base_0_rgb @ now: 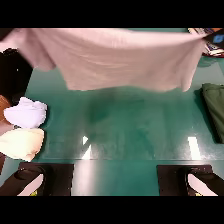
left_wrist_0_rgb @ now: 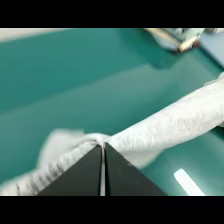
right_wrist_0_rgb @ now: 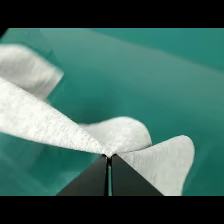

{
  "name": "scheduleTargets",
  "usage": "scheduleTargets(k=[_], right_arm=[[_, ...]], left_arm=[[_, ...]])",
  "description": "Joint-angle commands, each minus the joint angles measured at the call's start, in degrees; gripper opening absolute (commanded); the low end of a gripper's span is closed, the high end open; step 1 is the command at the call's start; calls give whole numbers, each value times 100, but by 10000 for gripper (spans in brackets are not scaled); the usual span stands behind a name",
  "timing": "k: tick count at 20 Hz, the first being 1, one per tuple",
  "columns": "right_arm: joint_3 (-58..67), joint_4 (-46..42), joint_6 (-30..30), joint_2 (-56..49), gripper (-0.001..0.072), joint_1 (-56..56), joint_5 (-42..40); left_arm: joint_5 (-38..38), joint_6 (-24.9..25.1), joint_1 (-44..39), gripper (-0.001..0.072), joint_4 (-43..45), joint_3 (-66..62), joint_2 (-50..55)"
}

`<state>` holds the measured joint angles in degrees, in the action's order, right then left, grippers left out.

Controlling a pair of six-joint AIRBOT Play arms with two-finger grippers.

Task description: Fold the shirts.

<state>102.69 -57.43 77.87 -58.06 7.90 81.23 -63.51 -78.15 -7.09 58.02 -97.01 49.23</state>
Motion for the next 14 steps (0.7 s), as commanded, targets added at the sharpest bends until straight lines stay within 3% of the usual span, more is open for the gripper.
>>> scheduleTargets(k=[1,7,10,12,14], right_arm=[[791,-286,13,256,13,-15,350],[1692,-872,527,74,12,-15,1084],[925,-817,872,-385,13,-15,1204],[199,-822,876,-935,13,-15,1349],[-466,-885,765,-1626,12,-15,1268]], left_arm=[[-264,-133,24,25,76,-708,-424],[-1613,-461,24,25,70,-1231,-380],[-2406,-457,24,25,83,-463,-166],[-2323,-391,24,25,90,645,-52],[-1727,-330,24,25,92,1996,131]])
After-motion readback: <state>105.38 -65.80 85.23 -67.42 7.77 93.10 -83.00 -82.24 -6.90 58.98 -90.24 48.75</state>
